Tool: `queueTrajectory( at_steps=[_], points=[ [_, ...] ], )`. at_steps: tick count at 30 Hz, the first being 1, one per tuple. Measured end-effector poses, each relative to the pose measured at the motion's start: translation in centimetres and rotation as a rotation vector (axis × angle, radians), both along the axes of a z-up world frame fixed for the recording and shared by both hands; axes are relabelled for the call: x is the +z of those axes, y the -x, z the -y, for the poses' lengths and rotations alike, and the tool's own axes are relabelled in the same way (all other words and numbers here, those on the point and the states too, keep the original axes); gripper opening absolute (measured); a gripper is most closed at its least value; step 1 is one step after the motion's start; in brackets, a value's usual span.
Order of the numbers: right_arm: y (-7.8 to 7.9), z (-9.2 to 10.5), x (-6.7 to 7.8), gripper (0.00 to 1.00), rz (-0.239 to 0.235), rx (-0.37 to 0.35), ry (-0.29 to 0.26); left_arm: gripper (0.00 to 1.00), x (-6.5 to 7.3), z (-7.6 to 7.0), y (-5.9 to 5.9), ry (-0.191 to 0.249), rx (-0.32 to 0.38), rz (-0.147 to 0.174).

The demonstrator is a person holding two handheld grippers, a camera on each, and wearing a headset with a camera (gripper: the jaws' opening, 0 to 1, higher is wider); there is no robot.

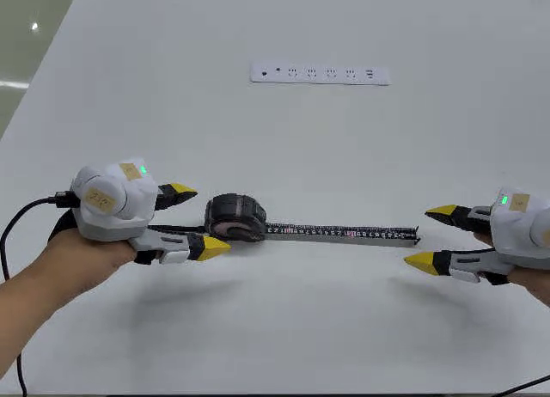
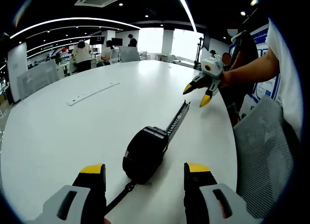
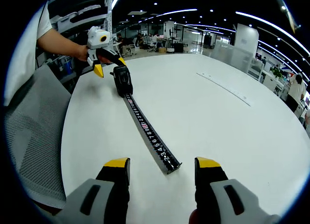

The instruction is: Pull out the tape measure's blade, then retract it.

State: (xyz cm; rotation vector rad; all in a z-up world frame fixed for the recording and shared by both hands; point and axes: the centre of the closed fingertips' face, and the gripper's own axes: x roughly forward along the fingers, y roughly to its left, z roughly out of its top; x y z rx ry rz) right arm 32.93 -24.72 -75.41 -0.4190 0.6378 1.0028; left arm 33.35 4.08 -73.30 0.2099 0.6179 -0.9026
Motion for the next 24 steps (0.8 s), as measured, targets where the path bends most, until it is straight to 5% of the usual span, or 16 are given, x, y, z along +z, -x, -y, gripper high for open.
queueTrajectory(
  at_steps=[13, 24],
  points=[
    [2.1, -0.7, 0.7, 0.59, 0.029, -0.091, -0.05, 0.7, 1.1, -1.8, 1.0, 0.048, 0.119, 0.016],
    [3.2, -1.0, 1.7, 0.67, 0.044, -0.143, -0.09, 0.74, 0.9, -2.3, 3.2, 0.051, 0.161, 0.039]
  ],
)
